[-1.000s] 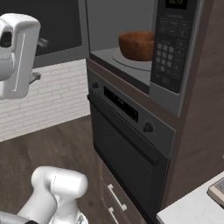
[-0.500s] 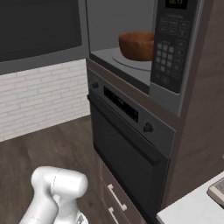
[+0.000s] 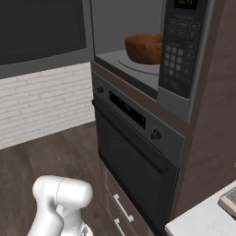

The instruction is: Pick the eggplant from the sink and place it in the bowl. Then pick the bowl and place it in the microwave. Then close the microwave door and press the start button.

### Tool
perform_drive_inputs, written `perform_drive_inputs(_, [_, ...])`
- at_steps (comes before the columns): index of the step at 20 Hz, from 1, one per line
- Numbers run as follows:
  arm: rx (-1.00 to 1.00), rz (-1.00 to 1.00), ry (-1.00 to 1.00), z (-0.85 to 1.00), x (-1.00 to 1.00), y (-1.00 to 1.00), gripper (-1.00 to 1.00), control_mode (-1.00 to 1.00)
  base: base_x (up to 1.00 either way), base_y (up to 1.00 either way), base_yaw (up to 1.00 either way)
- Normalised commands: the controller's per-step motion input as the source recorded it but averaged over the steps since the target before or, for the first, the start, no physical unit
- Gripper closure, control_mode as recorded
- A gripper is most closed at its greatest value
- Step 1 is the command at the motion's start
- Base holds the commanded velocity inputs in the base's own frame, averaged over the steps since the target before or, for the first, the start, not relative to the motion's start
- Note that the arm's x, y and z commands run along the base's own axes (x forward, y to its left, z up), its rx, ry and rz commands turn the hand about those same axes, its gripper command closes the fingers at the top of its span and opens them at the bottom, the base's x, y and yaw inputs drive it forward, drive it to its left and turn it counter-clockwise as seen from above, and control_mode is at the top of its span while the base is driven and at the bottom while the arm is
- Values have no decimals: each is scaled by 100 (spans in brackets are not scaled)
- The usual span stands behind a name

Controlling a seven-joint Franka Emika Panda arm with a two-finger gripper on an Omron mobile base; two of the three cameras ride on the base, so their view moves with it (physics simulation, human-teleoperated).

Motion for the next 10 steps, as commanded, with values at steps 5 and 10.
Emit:
perform_drive_inputs(5, [-8, -9, -5, -15, 55, 100, -100, -100, 0, 0, 0])
perform_drive_inputs(10, [-4, -11, -3, -30, 57, 86, -100, -100, 0, 0, 0])
